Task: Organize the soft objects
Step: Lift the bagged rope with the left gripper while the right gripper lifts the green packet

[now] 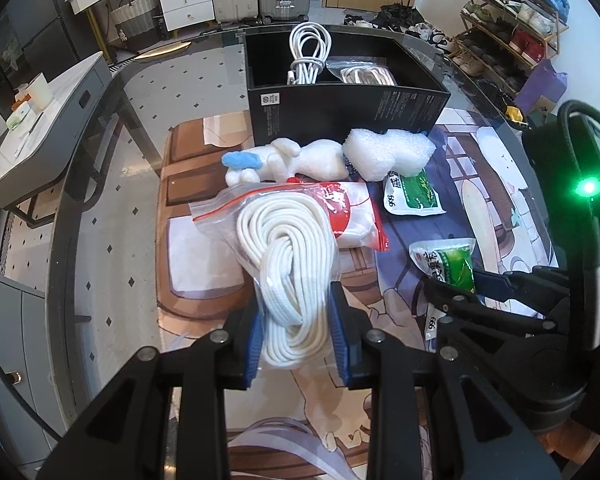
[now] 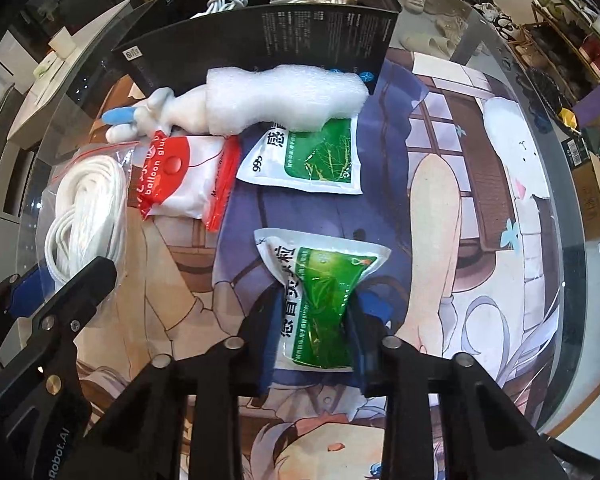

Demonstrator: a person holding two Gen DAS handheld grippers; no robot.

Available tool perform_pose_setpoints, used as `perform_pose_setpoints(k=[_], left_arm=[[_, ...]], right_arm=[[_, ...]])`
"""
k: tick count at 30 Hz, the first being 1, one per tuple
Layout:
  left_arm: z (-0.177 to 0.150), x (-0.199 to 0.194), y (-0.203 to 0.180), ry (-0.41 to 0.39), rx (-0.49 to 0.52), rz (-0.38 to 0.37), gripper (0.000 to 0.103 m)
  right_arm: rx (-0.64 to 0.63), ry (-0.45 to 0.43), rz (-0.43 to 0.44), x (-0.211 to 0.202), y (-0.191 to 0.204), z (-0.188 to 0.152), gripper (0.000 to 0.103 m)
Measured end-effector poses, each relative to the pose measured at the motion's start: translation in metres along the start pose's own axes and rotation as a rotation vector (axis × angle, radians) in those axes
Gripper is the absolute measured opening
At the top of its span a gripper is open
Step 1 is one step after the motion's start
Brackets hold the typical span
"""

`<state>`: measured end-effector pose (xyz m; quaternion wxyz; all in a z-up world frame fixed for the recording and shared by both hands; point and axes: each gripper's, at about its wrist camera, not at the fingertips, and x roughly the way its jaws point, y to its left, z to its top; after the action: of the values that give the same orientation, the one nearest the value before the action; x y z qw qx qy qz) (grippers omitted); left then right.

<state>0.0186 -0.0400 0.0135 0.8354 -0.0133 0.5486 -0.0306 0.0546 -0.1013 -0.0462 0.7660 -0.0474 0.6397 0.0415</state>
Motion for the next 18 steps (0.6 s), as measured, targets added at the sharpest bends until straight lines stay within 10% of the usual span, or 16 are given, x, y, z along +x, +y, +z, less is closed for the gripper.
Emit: perform_pose_setpoints(k=[18], left_arm=[[0.018,-0.013,-0.001,-0.030,-0.005,0.007,0.028]], right_arm=[[0.051,-0.081,0.110,-0.047,-0.045,0.020,0.023]])
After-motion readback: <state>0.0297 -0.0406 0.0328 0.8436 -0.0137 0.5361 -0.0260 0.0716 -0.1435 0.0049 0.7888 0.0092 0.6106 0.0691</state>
